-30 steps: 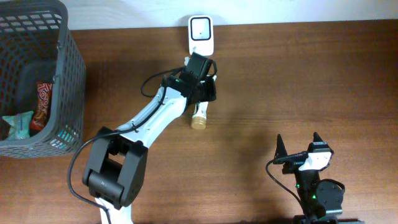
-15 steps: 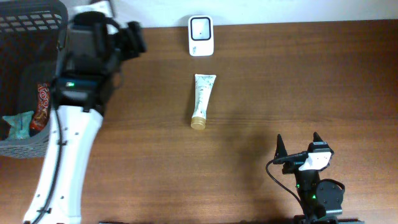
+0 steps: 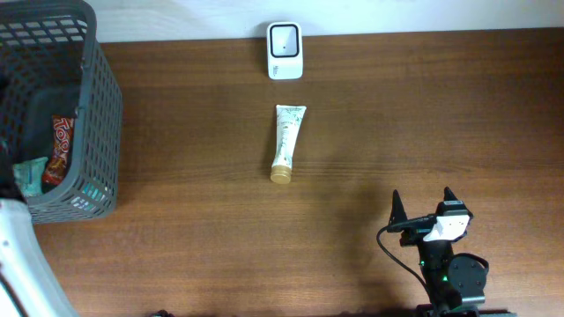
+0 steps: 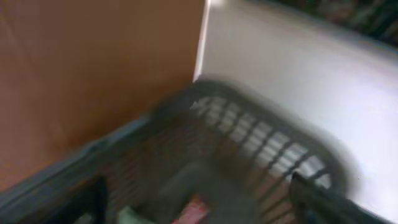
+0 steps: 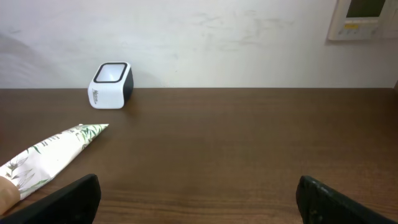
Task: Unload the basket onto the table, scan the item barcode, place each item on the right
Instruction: 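Move the left gripper back into the basket toward the red snack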
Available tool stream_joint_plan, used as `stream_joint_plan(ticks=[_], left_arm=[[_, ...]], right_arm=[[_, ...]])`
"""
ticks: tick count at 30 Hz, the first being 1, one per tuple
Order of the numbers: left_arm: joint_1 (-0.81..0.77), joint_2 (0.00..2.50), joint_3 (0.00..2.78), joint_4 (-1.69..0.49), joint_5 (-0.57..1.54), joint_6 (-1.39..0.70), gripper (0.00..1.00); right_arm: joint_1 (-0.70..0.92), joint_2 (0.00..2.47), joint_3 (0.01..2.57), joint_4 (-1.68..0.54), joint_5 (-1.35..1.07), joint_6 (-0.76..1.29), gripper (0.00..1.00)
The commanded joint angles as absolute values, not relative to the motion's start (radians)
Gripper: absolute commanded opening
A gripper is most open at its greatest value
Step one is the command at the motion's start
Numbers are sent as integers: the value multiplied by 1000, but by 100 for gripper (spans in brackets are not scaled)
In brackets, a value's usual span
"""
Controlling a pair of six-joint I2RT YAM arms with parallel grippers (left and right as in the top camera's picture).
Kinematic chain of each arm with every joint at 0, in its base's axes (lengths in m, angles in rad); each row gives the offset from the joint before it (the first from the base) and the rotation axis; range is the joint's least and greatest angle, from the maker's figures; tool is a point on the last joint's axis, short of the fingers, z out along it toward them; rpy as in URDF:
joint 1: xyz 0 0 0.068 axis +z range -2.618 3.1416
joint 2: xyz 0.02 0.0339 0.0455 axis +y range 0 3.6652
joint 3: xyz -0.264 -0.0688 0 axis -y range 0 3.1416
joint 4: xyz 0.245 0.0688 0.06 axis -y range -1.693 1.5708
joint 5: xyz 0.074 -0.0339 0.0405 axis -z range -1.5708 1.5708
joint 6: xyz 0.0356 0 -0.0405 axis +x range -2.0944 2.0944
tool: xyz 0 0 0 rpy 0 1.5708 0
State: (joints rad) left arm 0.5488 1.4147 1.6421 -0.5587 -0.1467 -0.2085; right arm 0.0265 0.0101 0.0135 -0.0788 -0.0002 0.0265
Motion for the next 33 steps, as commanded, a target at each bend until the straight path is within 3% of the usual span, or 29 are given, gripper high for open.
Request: stream_joint_plan(ticks=[1,7,14,26,33], left_arm=[[588,1536,1645,-621,-180,23,79],[570,1764,1637,-619,-67,318,78],[570,1894,1637,-613,-68,453,77],[570,2057,1637,-565,18,466,77],[570,2066,1637,-504,127,465,68]], right_arm=[[21,4,6,-81,5,34,99],[21,4,6,-81,5,34,99],[21,4,6,-81,5,35,99],[21,4,6,-81,5,34,99],[21,4,6,-81,5,34,99]])
